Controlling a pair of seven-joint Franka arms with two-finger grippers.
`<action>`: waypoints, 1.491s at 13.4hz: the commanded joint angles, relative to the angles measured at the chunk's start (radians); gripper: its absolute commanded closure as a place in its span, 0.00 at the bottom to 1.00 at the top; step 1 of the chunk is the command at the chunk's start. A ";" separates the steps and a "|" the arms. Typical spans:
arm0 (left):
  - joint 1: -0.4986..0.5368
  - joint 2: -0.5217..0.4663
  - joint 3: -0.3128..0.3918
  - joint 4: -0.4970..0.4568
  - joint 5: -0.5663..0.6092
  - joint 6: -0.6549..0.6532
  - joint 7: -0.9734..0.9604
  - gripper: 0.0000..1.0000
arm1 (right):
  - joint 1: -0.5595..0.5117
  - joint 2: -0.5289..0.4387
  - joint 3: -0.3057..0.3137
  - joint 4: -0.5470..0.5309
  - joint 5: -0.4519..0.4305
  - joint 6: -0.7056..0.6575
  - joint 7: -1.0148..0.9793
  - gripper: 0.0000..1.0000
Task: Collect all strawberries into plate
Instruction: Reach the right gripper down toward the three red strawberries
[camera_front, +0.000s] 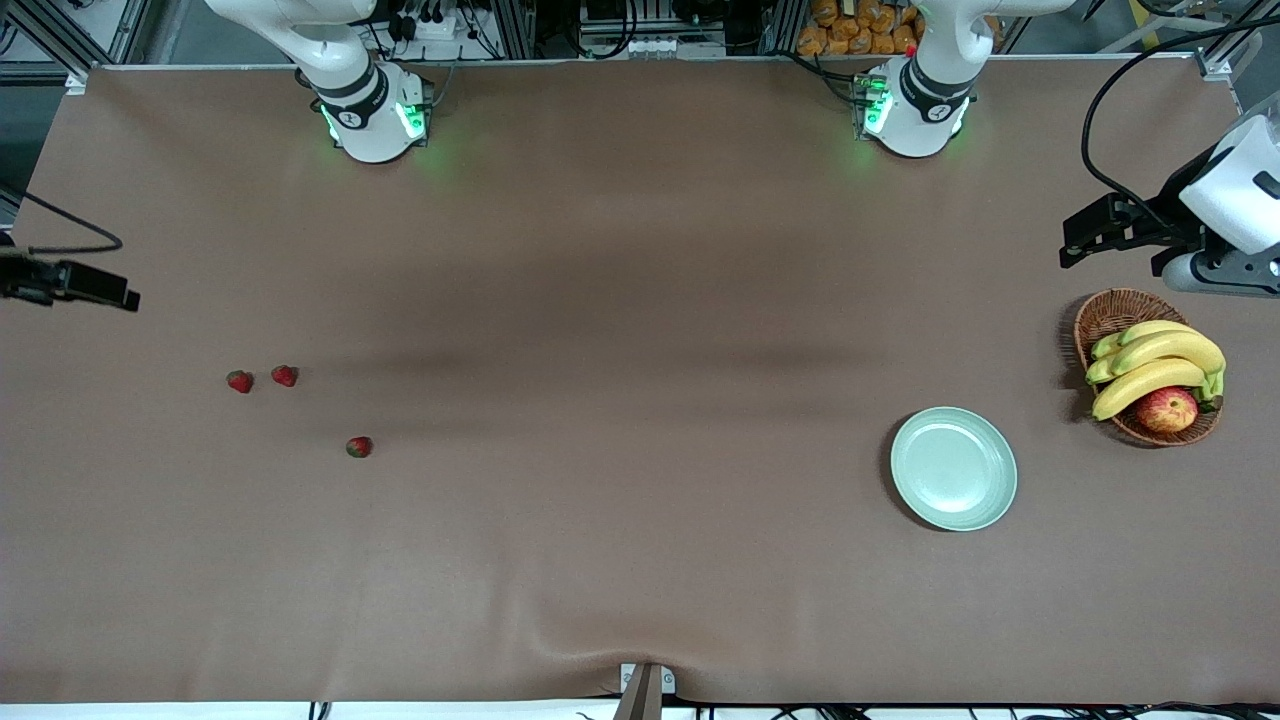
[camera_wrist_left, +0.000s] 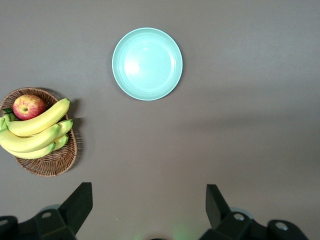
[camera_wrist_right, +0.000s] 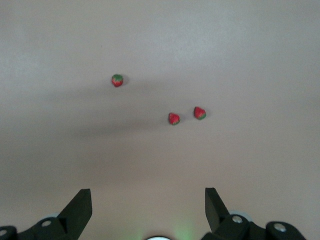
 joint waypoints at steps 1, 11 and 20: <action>0.007 -0.004 -0.001 -0.005 -0.014 -0.017 -0.010 0.00 | -0.009 0.065 0.005 0.006 -0.010 0.033 -0.005 0.00; 0.004 0.002 -0.008 -0.003 -0.014 -0.040 -0.020 0.00 | -0.026 0.197 0.004 -0.142 -0.013 0.249 -0.019 0.00; 0.009 0.005 -0.008 -0.009 -0.015 -0.040 -0.023 0.00 | -0.087 0.329 0.005 -0.409 -0.010 0.596 -0.111 0.00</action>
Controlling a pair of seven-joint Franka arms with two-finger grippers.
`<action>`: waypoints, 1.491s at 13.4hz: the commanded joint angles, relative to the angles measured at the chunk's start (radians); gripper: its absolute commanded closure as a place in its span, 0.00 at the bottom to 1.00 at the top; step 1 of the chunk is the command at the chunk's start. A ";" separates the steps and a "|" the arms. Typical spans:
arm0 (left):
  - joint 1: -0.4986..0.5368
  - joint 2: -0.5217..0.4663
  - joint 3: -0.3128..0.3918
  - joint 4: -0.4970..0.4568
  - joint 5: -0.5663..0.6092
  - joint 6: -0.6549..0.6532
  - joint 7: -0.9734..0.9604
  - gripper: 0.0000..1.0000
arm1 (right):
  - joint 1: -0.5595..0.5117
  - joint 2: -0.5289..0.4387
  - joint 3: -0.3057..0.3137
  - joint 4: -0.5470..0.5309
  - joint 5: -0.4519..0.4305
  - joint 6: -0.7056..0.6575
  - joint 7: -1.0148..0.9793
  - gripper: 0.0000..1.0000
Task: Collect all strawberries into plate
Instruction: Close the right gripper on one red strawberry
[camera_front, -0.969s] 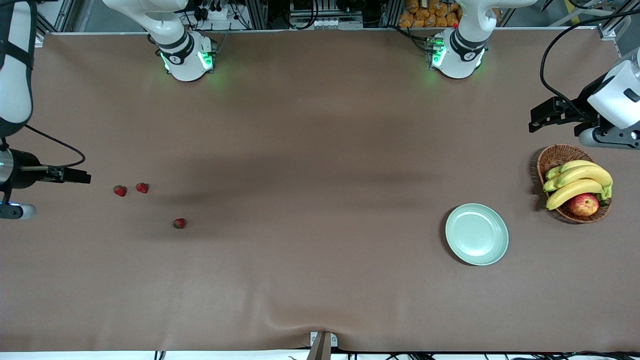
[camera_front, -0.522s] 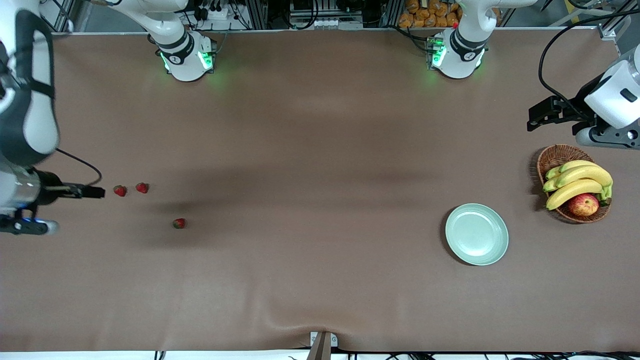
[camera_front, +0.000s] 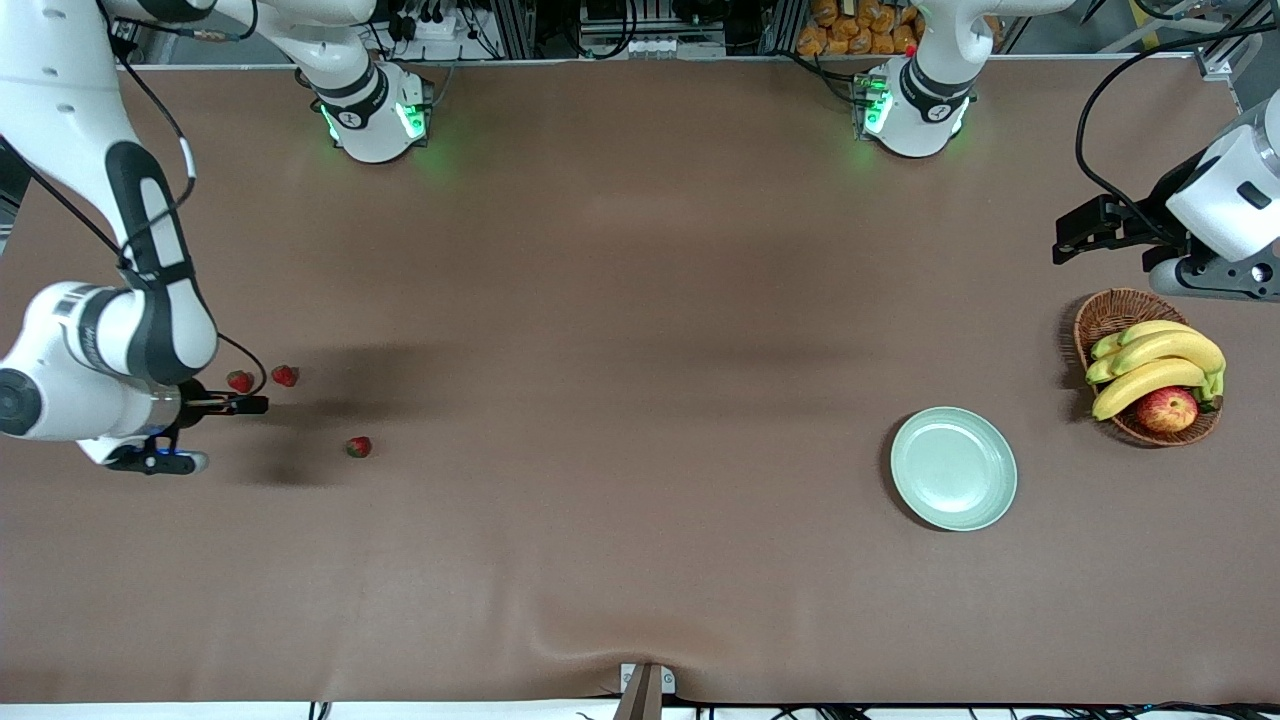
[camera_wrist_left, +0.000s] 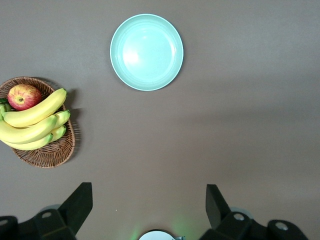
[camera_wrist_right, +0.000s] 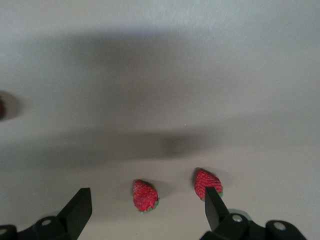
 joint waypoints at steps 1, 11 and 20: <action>0.005 0.000 -0.002 -0.002 -0.015 -0.012 -0.018 0.00 | -0.007 0.002 0.017 -0.006 0.001 0.002 -0.009 0.00; 0.006 -0.002 -0.002 -0.020 -0.015 -0.019 -0.015 0.00 | 0.014 0.032 0.017 -0.078 0.001 -0.019 -0.006 0.00; 0.006 0.000 -0.002 -0.031 -0.013 -0.020 -0.015 0.00 | -0.003 0.029 0.015 -0.098 -0.007 -0.036 -0.014 0.29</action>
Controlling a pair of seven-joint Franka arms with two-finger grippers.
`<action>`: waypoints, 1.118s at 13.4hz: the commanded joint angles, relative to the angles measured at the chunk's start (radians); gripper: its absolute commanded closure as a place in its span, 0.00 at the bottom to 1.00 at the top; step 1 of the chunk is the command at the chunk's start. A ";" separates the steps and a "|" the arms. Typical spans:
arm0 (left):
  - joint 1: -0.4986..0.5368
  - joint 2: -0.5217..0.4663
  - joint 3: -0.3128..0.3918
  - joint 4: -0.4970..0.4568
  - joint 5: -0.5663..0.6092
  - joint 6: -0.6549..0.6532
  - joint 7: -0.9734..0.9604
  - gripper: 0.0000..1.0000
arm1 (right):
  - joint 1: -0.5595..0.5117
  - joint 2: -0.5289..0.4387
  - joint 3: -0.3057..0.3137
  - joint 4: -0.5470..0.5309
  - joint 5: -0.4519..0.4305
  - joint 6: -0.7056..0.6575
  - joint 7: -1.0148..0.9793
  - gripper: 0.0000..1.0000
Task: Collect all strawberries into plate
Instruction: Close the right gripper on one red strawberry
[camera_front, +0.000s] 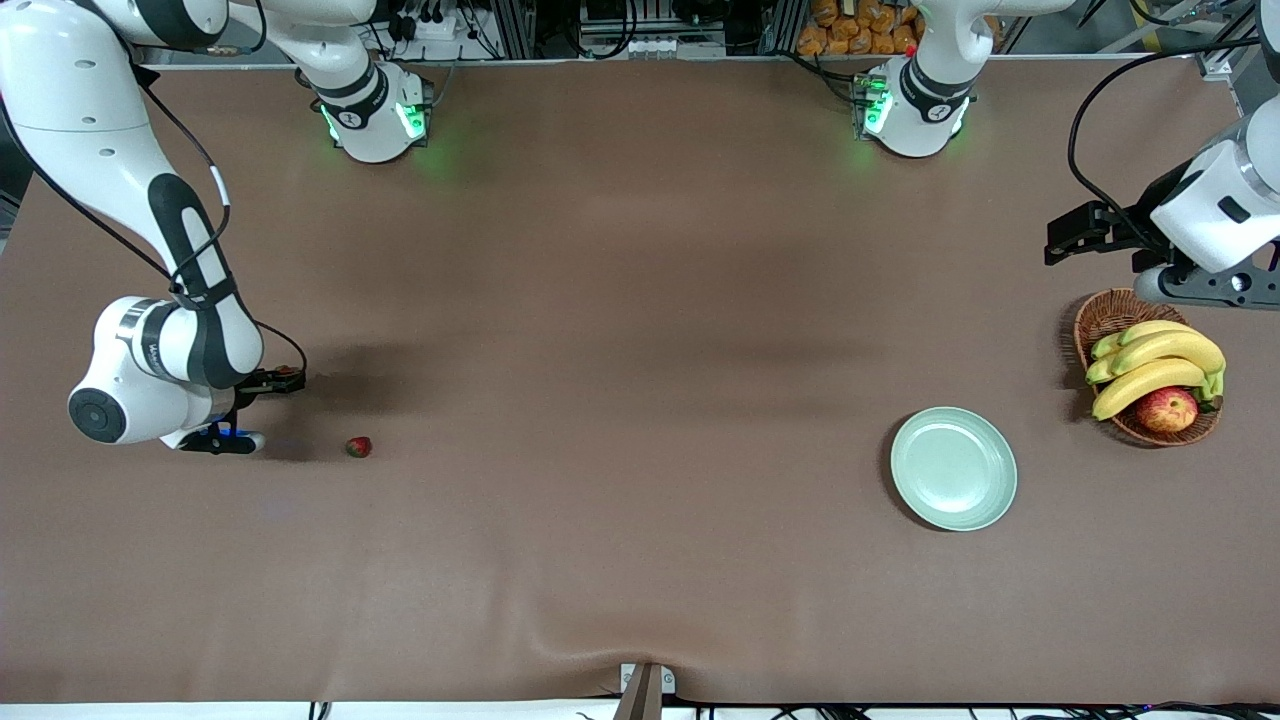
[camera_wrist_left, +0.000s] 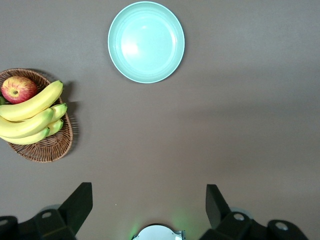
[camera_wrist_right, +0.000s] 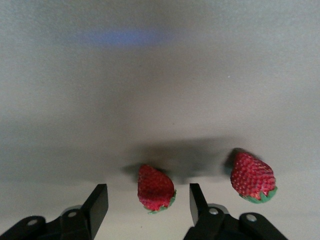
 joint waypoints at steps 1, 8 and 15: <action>0.006 -0.003 -0.002 -0.005 -0.013 -0.013 -0.015 0.00 | -0.012 -0.025 0.006 -0.033 -0.011 -0.003 -0.013 0.32; 0.007 -0.002 -0.002 -0.004 -0.015 -0.012 -0.015 0.00 | -0.006 -0.023 0.006 -0.033 -0.013 0.001 -0.014 0.45; 0.017 0.001 0.002 -0.002 -0.013 -0.012 -0.012 0.00 | -0.024 0.000 0.006 -0.013 -0.013 0.003 -0.072 0.82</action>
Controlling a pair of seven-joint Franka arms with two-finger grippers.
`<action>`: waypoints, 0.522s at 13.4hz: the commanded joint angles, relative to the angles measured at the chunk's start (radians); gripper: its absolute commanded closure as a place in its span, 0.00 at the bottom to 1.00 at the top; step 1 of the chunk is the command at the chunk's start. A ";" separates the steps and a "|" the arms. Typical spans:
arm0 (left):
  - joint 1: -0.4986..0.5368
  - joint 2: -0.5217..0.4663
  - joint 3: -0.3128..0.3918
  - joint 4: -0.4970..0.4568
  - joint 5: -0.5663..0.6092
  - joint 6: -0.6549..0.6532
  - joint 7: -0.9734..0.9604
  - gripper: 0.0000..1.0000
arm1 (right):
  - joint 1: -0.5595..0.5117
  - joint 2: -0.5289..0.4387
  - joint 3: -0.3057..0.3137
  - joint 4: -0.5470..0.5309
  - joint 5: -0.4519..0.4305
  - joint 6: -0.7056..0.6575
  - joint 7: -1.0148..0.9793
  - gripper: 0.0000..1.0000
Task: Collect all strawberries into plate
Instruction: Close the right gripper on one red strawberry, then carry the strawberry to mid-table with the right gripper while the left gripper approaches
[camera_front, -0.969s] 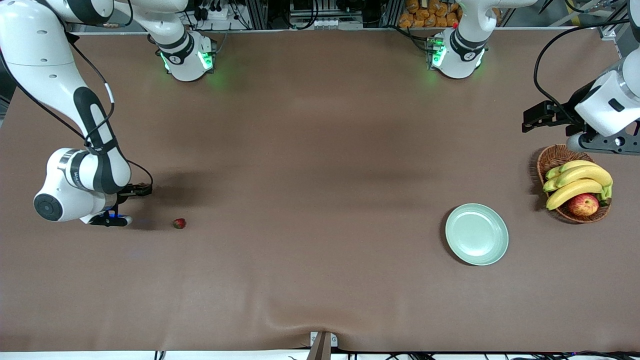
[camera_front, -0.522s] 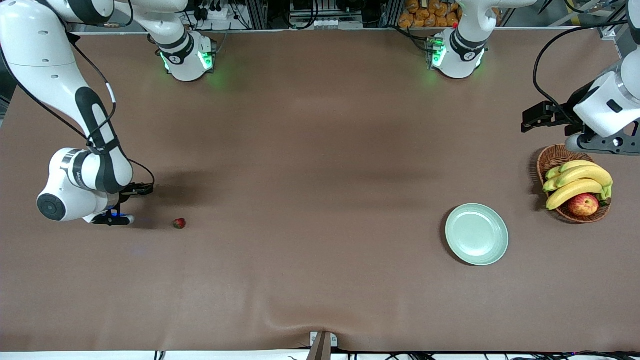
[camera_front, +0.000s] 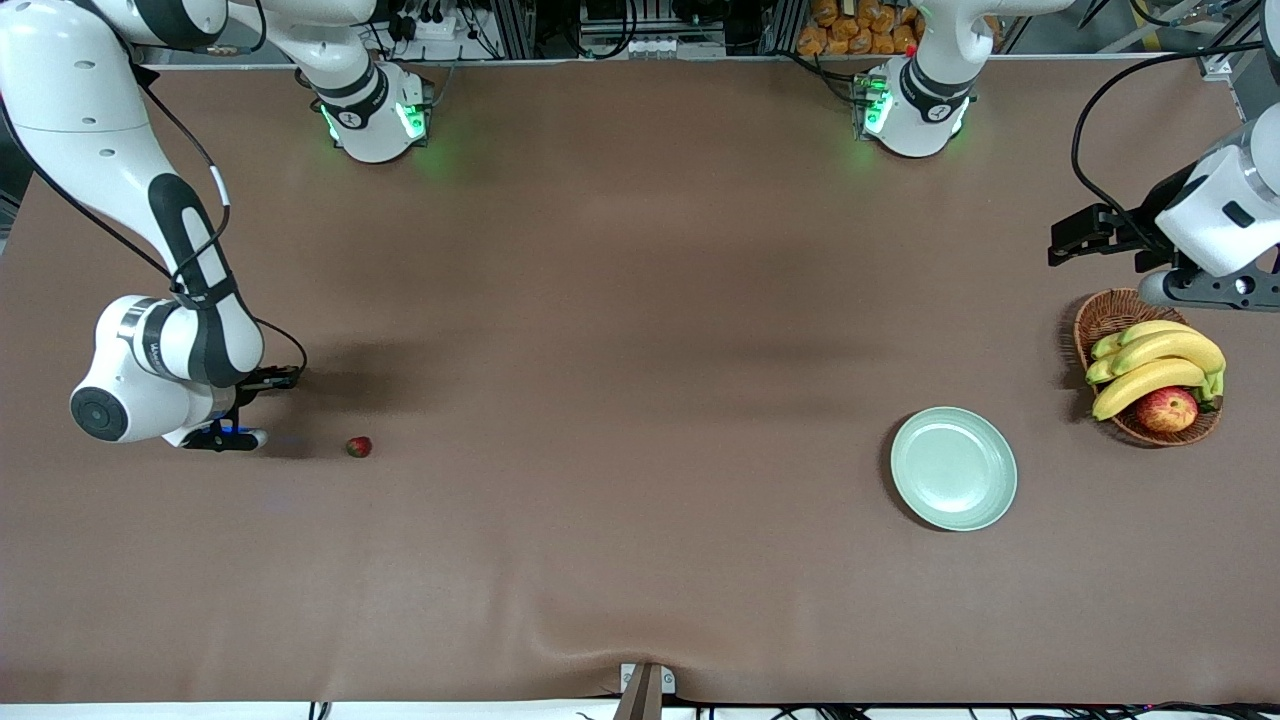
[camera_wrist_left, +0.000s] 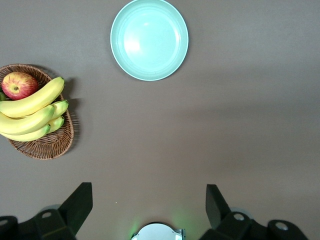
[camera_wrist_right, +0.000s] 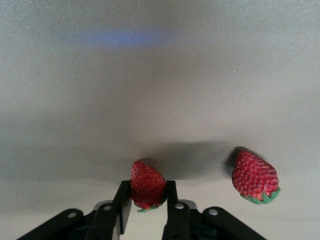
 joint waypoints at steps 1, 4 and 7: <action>0.003 0.001 0.000 0.007 -0.013 -0.011 -0.012 0.00 | -0.023 0.001 0.006 -0.005 -0.011 0.004 -0.038 0.89; 0.002 0.001 -0.001 0.005 -0.013 -0.013 -0.013 0.00 | -0.016 -0.017 0.006 0.009 -0.006 0.001 -0.035 1.00; 0.002 0.003 -0.001 0.005 -0.015 -0.013 -0.013 0.00 | 0.009 -0.052 0.009 0.102 0.005 -0.004 -0.034 1.00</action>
